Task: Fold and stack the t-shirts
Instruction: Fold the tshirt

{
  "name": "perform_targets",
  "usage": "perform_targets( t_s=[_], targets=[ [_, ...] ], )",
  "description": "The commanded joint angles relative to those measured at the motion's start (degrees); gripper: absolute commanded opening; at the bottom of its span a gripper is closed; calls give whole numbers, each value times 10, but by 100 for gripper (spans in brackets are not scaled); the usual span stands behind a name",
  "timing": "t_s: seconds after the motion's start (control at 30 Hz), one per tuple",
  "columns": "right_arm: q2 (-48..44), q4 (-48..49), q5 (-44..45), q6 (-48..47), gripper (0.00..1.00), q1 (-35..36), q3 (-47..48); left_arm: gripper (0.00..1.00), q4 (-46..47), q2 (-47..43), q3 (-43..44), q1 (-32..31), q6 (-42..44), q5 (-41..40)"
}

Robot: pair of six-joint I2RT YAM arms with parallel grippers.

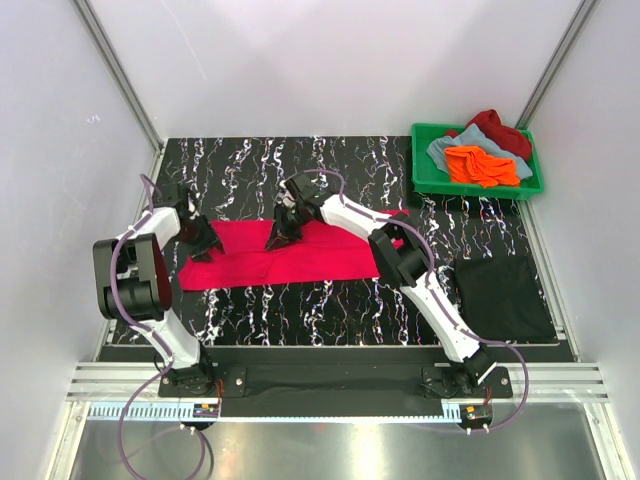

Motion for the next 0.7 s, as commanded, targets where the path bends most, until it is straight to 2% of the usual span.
perform_targets(
  t_s=[0.0, 0.1, 0.23, 0.3, 0.4, 0.43, 0.5, 0.57, 0.63, 0.67],
  targets=[
    [-26, 10, 5, -7, 17, -10, -4, 46, 20, -34, 4, 3, 12, -14],
    [-67, -2, 12, -20, 20, -21, -2, 47, 20, -77, -1, -1, -1, -23],
    [-160, -64, 54, -70, 45, -33, -22, 53, 5, -146, -14, -15, -37, -31],
    [-193, -119, 79, -111, 52, -46, -33, 56, -2, -166, -30, -26, -82, -50],
    [-278, -153, 93, -146, 63, -66, -109, 64, -8, -208, -69, -36, -146, -80],
    [-329, -153, 100, -152, 64, -81, -171, 65, -8, -217, -77, -38, -193, -84],
    [-378, -153, 136, -172, 70, -93, -229, 67, -8, -228, -90, -44, -252, -90],
    [-437, -153, 176, -188, 73, -100, -298, 69, -9, -217, -78, -57, -275, -101],
    [-491, -155, 201, -207, 99, -101, -354, 69, -17, -198, -60, -62, -296, -107],
    [-507, -158, 216, -211, 100, -102, -369, 69, -22, -187, -40, -64, -304, -107]
  ],
)
